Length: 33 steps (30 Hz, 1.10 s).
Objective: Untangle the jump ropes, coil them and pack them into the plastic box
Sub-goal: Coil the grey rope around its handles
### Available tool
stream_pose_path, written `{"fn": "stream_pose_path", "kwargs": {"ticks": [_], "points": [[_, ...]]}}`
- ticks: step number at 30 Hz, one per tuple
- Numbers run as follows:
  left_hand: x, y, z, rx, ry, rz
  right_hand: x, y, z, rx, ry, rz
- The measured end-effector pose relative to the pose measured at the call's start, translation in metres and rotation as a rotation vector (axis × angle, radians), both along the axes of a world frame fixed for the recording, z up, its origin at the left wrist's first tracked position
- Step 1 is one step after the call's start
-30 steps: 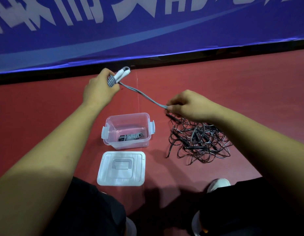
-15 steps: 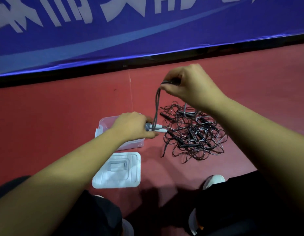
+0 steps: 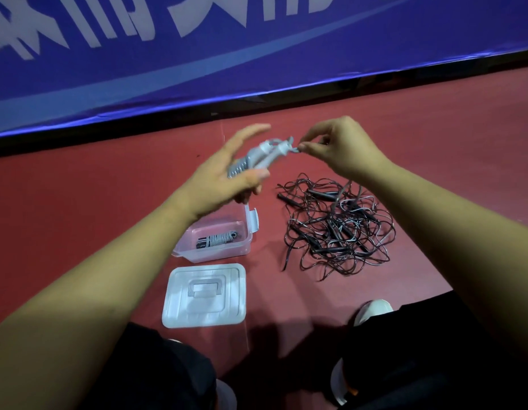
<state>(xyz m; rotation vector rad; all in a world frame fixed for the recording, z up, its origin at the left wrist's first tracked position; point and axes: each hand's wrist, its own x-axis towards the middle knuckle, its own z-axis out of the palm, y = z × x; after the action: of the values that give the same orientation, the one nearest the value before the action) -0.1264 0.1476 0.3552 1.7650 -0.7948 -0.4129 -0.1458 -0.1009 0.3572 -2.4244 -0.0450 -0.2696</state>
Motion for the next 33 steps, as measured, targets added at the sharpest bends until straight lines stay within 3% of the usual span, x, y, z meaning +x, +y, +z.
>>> {"fn": "stream_pose_path", "kwargs": {"ticks": [4,9,11,16,22,27,33], "points": [[0.013,0.009,0.009,-0.095,0.015,0.221,-0.005,0.004,0.004,0.002,0.151,0.109],[0.020,0.015,0.010,0.075,-0.027,0.324,-0.014,0.017,0.003,-0.081,0.287,0.249],[0.024,0.018,0.002,0.198,-0.145,0.349,-0.018,0.027,0.000,-0.134,0.306,0.276],[0.024,0.023,-0.008,0.758,-0.616,0.486,-0.033,0.057,0.001,-0.121,0.293,0.382],[0.015,0.009,-0.024,0.963,-0.681,0.382,-0.040,0.073,0.004,-0.156,0.125,0.401],[0.000,-0.009,-0.035,1.042,-0.606,0.233,-0.037,0.062,0.009,-0.126,0.061,0.350],[-0.008,-0.015,-0.023,0.897,-0.630,0.153,-0.032,0.048,0.015,-0.013,-0.027,0.210]]}}
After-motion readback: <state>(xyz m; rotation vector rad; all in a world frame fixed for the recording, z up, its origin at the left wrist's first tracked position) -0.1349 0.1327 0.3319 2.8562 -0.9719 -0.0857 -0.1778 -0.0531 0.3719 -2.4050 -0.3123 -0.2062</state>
